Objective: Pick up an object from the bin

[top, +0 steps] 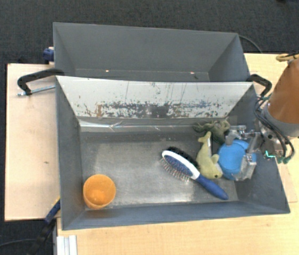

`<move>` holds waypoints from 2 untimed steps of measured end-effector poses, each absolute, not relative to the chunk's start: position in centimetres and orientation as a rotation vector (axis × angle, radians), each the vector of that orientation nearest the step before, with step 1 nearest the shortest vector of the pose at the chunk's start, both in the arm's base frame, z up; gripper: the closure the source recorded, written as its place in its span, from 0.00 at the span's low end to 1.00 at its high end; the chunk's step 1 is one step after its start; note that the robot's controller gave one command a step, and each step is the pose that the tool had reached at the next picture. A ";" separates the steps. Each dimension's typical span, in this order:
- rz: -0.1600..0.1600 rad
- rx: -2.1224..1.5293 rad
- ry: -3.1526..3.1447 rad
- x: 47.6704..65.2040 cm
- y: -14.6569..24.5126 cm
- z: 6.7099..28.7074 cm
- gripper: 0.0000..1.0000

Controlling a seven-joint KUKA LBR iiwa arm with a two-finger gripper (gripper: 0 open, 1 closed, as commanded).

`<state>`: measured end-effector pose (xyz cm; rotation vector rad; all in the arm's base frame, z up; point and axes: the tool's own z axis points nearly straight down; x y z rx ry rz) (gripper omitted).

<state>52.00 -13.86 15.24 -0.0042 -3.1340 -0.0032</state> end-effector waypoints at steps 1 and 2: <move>0.004 0.351 -3.119 53.1 -8.0 7.2 0.00; -0.002 0.158 -3.144 54.1 -1.9 7.9 0.00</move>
Offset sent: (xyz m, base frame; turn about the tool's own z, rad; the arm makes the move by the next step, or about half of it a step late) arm 0.0103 0.0604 -0.0824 -0.2261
